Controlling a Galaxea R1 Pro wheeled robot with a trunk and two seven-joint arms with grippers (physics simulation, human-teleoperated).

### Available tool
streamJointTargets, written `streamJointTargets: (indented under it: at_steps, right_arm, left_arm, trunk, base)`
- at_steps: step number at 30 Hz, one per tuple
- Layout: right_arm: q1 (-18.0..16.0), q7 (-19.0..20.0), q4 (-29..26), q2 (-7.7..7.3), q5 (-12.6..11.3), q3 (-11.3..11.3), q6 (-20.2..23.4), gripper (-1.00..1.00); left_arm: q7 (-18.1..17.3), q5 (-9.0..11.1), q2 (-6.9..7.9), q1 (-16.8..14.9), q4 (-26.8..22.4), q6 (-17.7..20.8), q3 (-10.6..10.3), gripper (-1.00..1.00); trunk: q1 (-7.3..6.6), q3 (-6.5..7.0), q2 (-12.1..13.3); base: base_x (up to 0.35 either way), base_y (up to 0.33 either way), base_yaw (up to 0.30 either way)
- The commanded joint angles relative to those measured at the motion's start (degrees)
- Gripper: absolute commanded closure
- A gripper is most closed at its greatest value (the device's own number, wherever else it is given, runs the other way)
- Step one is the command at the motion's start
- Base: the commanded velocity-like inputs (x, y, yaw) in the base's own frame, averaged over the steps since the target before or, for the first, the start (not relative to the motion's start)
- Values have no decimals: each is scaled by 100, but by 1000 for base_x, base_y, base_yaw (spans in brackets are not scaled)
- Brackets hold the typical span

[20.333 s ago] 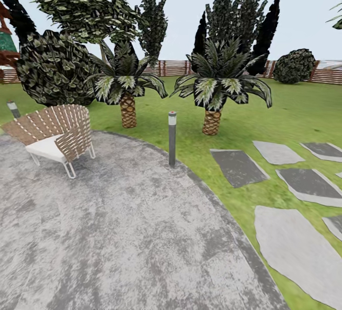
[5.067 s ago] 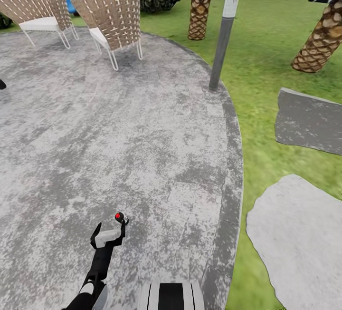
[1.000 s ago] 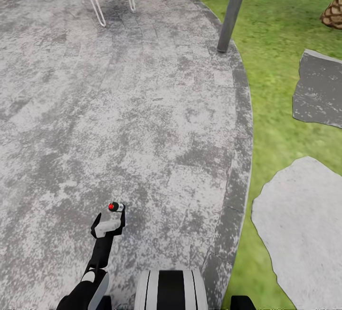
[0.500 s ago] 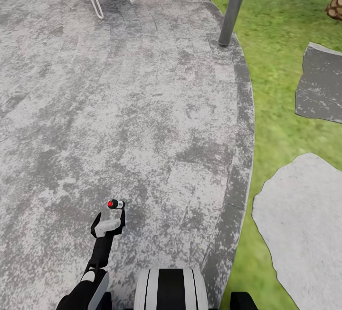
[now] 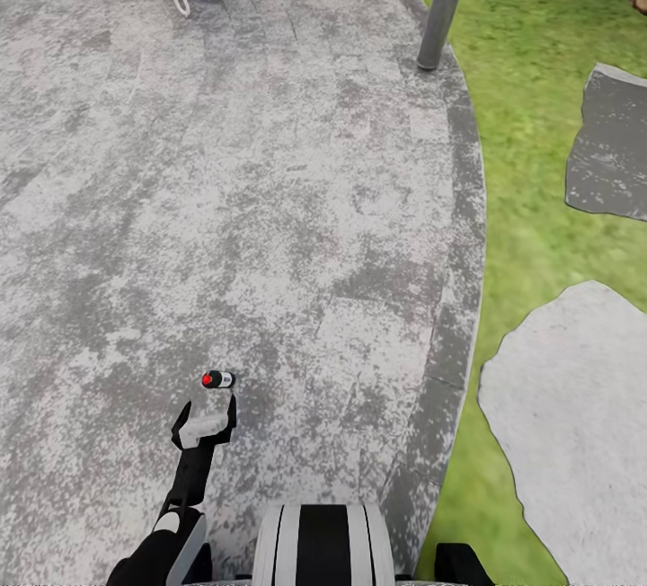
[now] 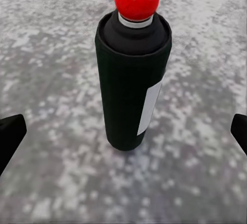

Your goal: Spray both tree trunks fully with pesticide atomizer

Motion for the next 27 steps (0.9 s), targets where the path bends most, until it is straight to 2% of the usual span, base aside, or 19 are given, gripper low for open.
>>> streamJointTargets:
  at_steps: [1, 27]
  right_arm:
    - [-12, 3, 10, 3, 48, -37, -30, -100]
    - [-11, 3, 10, 3, 48, -37, -26, -100]
  left_arm:
    - [3, 9, -2, -1, 3, -15, 4, -100]
    - [-5, 1, 0, -2, 22, -14, 4, -100]
  trunk:
    - [-1, -2, -1]
    - [-1, -2, -1]
  base:
    - [0, 0, 0]
    - [40, 0, 0]
